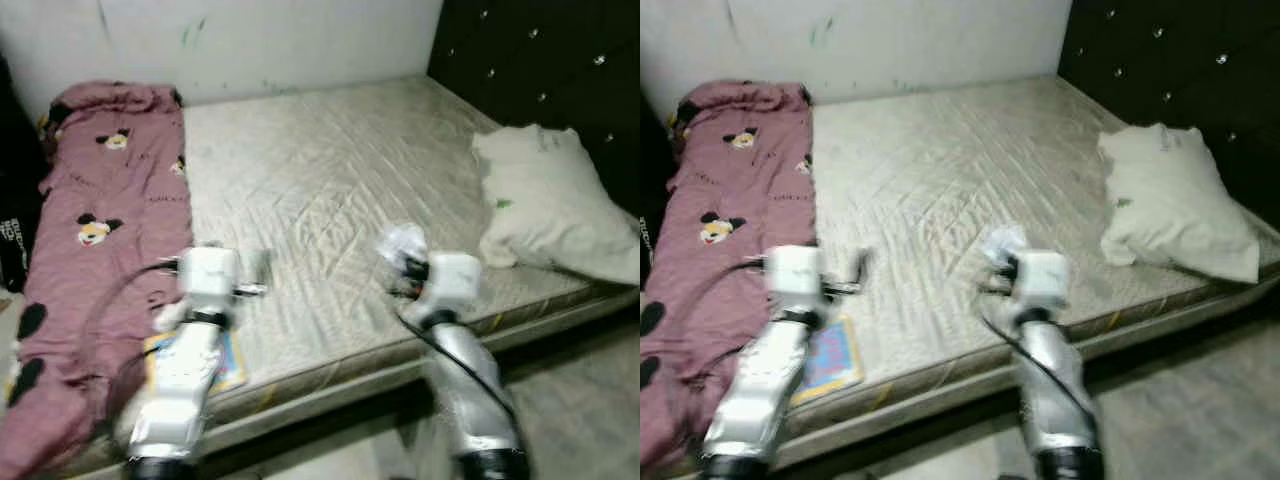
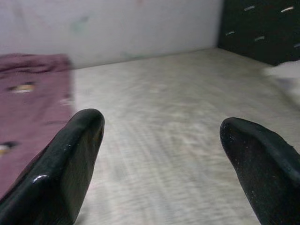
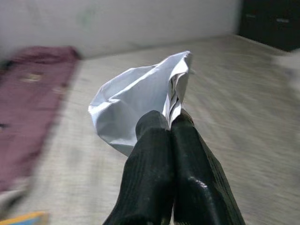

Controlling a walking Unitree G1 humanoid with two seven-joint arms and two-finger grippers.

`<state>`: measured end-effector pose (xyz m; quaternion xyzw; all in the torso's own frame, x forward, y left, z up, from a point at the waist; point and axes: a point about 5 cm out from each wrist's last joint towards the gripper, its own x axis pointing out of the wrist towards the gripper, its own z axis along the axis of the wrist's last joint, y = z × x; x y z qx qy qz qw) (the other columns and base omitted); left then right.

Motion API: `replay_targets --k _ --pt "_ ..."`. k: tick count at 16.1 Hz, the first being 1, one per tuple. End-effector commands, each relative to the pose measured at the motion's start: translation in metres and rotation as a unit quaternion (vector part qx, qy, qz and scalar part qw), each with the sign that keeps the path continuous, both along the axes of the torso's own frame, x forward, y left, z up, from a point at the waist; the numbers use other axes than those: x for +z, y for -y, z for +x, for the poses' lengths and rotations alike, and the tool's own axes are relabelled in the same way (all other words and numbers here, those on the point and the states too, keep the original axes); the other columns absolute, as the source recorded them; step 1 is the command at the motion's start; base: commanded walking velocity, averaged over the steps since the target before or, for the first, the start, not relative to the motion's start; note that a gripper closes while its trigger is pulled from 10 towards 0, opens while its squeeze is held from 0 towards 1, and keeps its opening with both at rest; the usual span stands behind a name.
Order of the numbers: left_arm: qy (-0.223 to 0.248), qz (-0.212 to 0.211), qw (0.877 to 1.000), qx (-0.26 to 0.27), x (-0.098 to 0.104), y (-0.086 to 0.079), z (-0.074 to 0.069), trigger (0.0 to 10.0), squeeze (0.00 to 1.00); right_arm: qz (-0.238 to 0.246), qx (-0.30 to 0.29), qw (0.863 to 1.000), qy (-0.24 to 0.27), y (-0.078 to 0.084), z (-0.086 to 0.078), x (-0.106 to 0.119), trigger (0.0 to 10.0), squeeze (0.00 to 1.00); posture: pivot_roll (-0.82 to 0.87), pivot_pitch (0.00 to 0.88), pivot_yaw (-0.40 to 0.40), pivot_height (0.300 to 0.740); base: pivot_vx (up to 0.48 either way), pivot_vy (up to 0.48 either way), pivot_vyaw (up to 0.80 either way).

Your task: Clean up the room

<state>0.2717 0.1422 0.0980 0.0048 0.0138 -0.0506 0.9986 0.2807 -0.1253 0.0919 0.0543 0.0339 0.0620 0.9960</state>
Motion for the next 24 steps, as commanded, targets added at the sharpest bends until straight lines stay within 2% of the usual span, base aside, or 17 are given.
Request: replay_targets --k 1,4,11,19,20,22,24 --pt "0.005 -0.008 1.000 -0.016 0.0034 0.0095 0.0017 10.0 0.00 -0.007 -0.008 1.000 0.006 0.0084 0.0006 0.0030 10.0 0.00 0.00 0.000 0.036 0.740 0.000 0.480 0.00" --pt "0.005 -0.011 1.000 -0.016 0.0035 0.0100 0.0020 10.0 0.00 -0.012 -0.002 1.000 0.008 0.0074 0.0005 0.0034 10.0 0.00 0.00 0.000 0.036 0.740 0.000 0.480 0.14" --pt "0.006 -0.010 1.000 -0.016 0.0040 0.0109 0.0033 10.0 0.00 -0.018 0.001 1.000 0.010 0.0071 0.0017 0.0039 10.0 0.00 -0.01 0.000 0.035 0.740 0.000 0.480 0.71" --pt "0.011 -0.008 1.000 -0.010 0.0058 0.0094 0.0050 10.0 0.00 -0.023 -0.001 1.000 0.015 0.0065 0.0035 0.0057 10.0 0.00 -0.01 0.000 0.038 0.740 0.000 0.480 0.00" --pt "0.020 0.008 1.000 -0.015 0.0076 0.0096 0.0047 10.0 0.00 -0.027 0.001 0.999 0.020 0.0058 0.0029 0.0067 10.0 0.00 -0.01 0.000 0.038 0.740 0.000 0.000 0.00" --pt "0.018 0.007 1.000 -0.009 0.0074 0.0088 0.0051 10.0 0.00 -0.033 0.003 0.999 0.024 0.0052 0.0032 0.0078 10.0 0.00 -0.01 0.000 0.037 0.740 0.000 0.000 0.80" --pt "0.001 0.023 1.000 0.010 0.0063 0.0049 0.0063 10.0 0.00 -0.033 0.004 0.999 0.024 0.0048 0.0036 0.0079 10.0 0.00 -0.01 0.000 0.037 0.740 0.000 0.000 0.80"
